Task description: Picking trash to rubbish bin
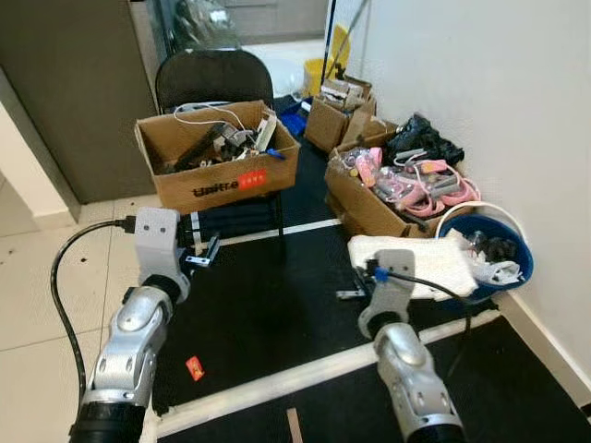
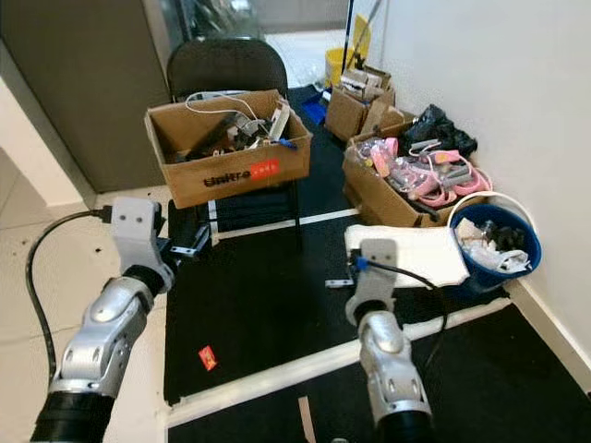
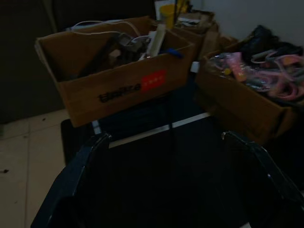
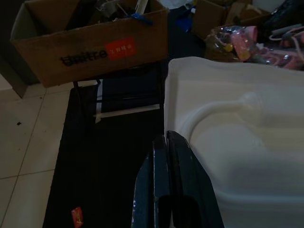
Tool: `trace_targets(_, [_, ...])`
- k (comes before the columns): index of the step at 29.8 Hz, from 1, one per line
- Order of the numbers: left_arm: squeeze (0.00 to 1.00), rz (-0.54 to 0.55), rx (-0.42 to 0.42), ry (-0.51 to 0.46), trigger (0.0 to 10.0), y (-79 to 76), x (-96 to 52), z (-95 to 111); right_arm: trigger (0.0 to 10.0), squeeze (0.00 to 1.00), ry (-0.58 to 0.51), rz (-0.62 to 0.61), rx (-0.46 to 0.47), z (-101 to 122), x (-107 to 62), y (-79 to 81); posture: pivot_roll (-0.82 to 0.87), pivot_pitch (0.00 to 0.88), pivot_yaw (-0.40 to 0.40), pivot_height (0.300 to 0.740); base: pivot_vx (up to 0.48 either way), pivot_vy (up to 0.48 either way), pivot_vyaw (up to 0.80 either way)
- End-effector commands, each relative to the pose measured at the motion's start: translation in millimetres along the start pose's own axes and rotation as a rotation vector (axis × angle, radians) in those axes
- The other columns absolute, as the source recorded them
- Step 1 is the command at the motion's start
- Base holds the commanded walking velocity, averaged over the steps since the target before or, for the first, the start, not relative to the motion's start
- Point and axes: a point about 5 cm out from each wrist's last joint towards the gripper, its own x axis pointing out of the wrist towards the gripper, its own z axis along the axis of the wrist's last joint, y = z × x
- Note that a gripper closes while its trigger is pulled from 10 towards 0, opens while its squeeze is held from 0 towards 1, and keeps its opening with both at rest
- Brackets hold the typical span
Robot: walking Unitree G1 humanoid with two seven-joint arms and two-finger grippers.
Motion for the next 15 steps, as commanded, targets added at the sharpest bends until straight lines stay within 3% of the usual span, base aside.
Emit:
trace_targets(1, [0.0,-0.007,-0.003,0.008,10.0,-0.5,-1.4,-1.8,10.0,0.0,0.018,-0.016,-0.004,-4.6,-1.8,-5.1,0.0,0.144,0.031,0.74,0.382,0.0,0.0])
trace_targets(15, [0.0,-0.019,0.003,0.013,10.0,-1.9,-1.9,-3.2,10.0,0.0,0.005,-0.02,-0.007,-2.7,-1.7,-5.4,0.01,0.141,0.031,0.74,0.384,0.0,0.0])
